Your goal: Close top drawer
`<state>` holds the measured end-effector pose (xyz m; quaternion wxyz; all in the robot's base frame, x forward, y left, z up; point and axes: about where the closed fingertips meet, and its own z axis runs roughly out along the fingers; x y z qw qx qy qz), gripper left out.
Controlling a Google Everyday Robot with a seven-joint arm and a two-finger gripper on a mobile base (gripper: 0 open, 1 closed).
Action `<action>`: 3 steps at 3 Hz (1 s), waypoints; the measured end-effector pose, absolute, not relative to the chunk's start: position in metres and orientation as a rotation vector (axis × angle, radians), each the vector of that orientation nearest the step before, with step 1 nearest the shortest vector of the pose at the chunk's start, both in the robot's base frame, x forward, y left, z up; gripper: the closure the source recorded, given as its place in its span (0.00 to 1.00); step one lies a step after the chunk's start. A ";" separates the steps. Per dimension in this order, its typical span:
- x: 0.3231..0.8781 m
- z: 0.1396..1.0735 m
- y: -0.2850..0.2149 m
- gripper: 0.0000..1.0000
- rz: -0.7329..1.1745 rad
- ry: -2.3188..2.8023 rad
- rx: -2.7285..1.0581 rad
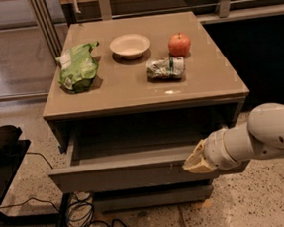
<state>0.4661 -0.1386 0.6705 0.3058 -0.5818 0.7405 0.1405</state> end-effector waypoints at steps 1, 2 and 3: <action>0.466 0.671 -0.139 1.00 0.370 1.960 -1.539; 0.466 0.671 -0.139 0.81 0.371 1.960 -1.539; 0.466 0.671 -0.139 0.58 0.371 1.960 -1.539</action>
Offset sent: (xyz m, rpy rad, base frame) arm 0.0000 -0.0006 0.0001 -0.0004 -0.0008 -0.0010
